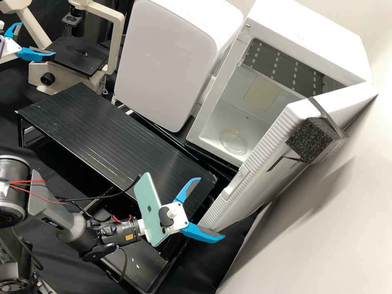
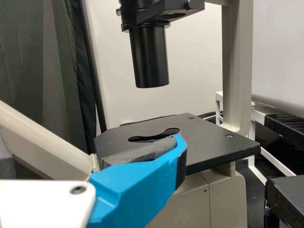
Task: Close the incubator door
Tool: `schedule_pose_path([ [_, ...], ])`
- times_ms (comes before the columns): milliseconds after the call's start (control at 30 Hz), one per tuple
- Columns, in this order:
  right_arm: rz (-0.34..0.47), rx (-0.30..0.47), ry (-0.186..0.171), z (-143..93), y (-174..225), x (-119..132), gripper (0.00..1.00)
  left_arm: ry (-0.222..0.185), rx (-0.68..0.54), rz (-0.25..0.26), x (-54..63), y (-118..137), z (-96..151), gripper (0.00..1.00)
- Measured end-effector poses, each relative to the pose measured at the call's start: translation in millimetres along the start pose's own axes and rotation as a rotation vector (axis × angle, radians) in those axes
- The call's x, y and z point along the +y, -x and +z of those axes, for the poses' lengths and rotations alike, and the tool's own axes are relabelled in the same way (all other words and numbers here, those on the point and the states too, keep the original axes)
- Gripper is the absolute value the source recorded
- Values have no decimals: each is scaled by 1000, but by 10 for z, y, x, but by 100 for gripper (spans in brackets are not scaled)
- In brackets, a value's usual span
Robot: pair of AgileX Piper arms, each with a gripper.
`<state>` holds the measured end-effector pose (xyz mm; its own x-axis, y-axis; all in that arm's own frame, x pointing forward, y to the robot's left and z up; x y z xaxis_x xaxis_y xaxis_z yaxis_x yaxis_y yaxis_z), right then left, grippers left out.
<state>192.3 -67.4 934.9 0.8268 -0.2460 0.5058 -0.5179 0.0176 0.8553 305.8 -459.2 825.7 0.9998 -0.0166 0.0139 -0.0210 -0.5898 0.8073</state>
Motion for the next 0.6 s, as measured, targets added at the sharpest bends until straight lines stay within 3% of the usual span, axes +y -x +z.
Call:
schedule_pose_path([
  [133,-3,4,-20,3,-1,9,100,0,0,0,0,0,0,100],
  [400,-46,41,-130,-61,21,17,100,0,0,0,0,0,0,100],
  [600,-80,58,-186,-143,52,20,100,0,0,0,0,0,0,100],
])
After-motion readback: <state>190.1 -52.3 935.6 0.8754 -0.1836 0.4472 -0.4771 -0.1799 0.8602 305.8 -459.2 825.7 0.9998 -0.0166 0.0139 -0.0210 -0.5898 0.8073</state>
